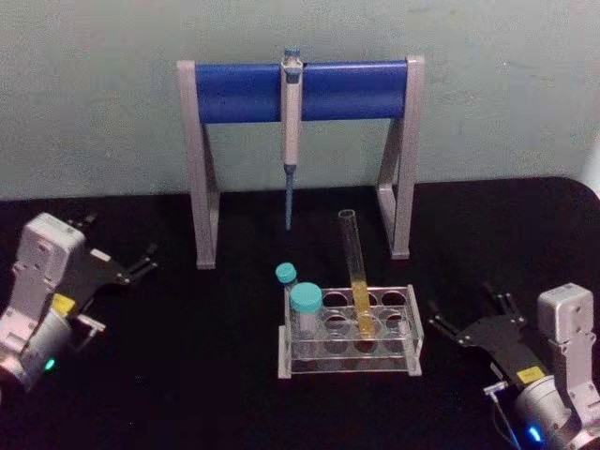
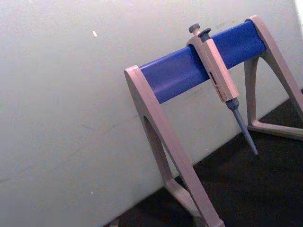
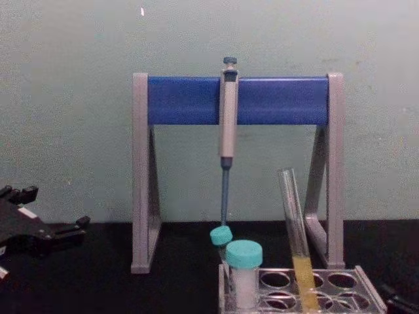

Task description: Pick up the test tube from the test tube rack, shake it, then place it back into the test tube rack.

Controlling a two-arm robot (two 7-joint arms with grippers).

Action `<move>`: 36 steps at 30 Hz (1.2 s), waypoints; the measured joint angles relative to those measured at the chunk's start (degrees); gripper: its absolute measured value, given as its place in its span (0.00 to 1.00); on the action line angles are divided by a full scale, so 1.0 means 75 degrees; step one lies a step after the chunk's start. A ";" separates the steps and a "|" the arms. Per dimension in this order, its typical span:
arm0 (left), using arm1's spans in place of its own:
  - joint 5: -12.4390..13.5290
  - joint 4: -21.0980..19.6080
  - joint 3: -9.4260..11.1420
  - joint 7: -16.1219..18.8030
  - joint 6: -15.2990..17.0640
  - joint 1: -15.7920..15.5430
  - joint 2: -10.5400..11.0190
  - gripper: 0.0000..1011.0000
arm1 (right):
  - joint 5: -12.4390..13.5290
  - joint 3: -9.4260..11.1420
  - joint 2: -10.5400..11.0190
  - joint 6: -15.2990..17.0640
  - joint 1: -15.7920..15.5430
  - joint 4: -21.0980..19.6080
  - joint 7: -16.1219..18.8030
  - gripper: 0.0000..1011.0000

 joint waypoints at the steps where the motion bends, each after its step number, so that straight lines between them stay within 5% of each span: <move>1: 0.0000 0.0000 0.0000 0.0000 0.0000 0.0000 0.0000 1.00 | -0.0017 -0.0001 -0.0021 0.0014 0.0025 0.0048 0.0039 0.99; 36: 0.0000 0.0000 0.0000 0.0000 0.0000 0.0000 0.0000 1.00 | -0.0031 -0.0005 -0.0025 0.0027 0.0028 0.0054 0.0046 0.99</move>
